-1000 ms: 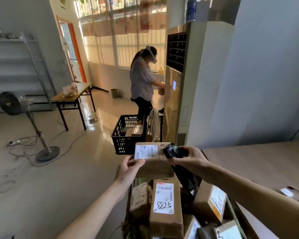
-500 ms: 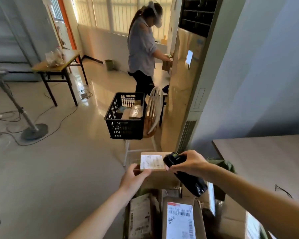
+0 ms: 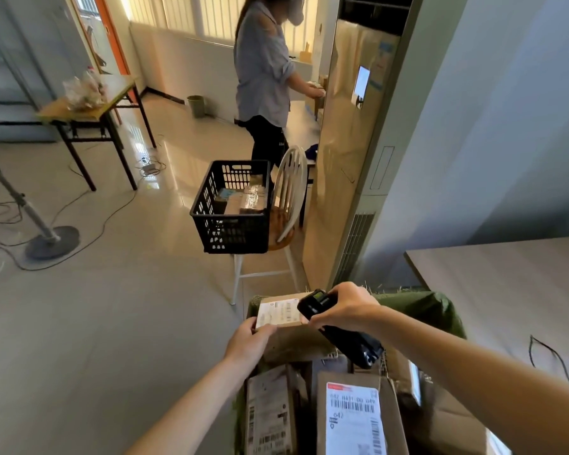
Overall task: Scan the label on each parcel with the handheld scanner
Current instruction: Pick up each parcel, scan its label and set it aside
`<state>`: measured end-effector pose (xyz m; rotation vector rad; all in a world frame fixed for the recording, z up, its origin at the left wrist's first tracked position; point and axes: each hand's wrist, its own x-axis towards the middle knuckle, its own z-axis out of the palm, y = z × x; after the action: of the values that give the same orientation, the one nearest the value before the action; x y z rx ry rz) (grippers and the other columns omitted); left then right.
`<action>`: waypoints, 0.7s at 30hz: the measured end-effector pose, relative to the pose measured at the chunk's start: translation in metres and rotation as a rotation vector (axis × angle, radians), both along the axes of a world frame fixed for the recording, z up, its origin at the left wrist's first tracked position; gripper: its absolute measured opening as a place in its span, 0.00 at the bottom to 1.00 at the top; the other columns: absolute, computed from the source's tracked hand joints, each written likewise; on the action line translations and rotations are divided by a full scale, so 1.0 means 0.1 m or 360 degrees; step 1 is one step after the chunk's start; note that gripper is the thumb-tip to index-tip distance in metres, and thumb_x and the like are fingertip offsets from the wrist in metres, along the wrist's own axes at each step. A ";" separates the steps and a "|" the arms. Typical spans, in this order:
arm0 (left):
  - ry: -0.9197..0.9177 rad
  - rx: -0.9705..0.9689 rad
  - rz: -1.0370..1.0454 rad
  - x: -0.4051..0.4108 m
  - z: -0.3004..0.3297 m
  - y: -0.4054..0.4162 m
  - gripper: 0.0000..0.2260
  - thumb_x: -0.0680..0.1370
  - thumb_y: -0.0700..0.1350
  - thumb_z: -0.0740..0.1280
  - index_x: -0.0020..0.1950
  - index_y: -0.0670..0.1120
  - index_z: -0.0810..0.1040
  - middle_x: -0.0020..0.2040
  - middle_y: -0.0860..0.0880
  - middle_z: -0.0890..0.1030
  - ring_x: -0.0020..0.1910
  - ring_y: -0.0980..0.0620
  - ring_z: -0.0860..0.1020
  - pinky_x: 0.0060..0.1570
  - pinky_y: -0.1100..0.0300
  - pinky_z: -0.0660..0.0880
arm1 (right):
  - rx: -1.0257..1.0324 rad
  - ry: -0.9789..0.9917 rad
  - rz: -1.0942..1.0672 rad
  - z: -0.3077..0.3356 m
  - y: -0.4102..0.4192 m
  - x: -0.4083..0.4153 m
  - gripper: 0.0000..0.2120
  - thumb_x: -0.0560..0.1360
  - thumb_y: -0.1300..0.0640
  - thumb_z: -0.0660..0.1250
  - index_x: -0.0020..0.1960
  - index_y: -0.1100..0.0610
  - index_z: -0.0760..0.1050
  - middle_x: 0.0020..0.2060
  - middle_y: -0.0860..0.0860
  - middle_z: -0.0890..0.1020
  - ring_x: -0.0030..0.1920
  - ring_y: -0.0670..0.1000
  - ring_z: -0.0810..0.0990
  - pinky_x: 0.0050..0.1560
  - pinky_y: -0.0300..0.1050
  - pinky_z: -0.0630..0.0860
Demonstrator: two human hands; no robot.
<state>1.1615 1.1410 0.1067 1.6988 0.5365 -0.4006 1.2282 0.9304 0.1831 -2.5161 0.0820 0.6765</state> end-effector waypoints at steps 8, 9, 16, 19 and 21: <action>-0.0181 0.0309 -0.0217 -0.13 0.21 0.12 0.29 0.80 0.57 0.66 0.78 0.51 0.65 0.71 0.49 0.75 0.69 0.48 0.73 0.69 0.48 0.70 | 0.0055 -0.0146 -0.0027 0.26 -0.06 -0.21 0.27 0.62 0.42 0.84 0.57 0.48 0.78 0.42 0.46 0.84 0.40 0.46 0.85 0.34 0.37 0.80; -0.0217 0.0344 -0.0242 -0.16 0.25 0.13 0.28 0.80 0.56 0.67 0.78 0.52 0.65 0.73 0.51 0.74 0.70 0.49 0.72 0.70 0.49 0.70 | 0.0062 -0.0171 -0.0025 0.32 -0.08 -0.25 0.27 0.63 0.42 0.84 0.56 0.48 0.78 0.42 0.46 0.84 0.40 0.46 0.85 0.34 0.37 0.80; -0.0433 0.0470 -0.0349 -0.37 0.70 0.10 0.27 0.78 0.58 0.68 0.76 0.59 0.65 0.74 0.52 0.72 0.70 0.49 0.72 0.67 0.48 0.72 | 0.0037 -0.0369 -0.0026 0.72 -0.28 -0.56 0.30 0.62 0.41 0.83 0.60 0.46 0.78 0.43 0.45 0.83 0.42 0.46 0.84 0.44 0.42 0.84; -0.0556 0.0437 -0.0368 -0.48 1.02 -0.02 0.25 0.78 0.59 0.67 0.75 0.61 0.67 0.73 0.51 0.72 0.66 0.54 0.73 0.61 0.53 0.75 | 0.0035 -0.0451 -0.0039 0.95 -0.45 -0.73 0.29 0.62 0.39 0.83 0.58 0.45 0.77 0.41 0.44 0.82 0.41 0.44 0.83 0.41 0.39 0.82; -0.0633 0.0437 -0.0369 -0.56 1.24 -0.16 0.25 0.78 0.61 0.67 0.75 0.61 0.68 0.75 0.50 0.69 0.67 0.54 0.70 0.61 0.54 0.74 | 0.0029 -0.0498 -0.0039 1.14 -0.57 -0.85 0.28 0.62 0.37 0.83 0.56 0.44 0.77 0.41 0.44 0.82 0.40 0.45 0.83 0.42 0.40 0.83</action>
<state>1.1060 1.1250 0.2307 2.0506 0.1040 -0.1471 1.1429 0.8734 0.2969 -2.5657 -0.0054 0.2665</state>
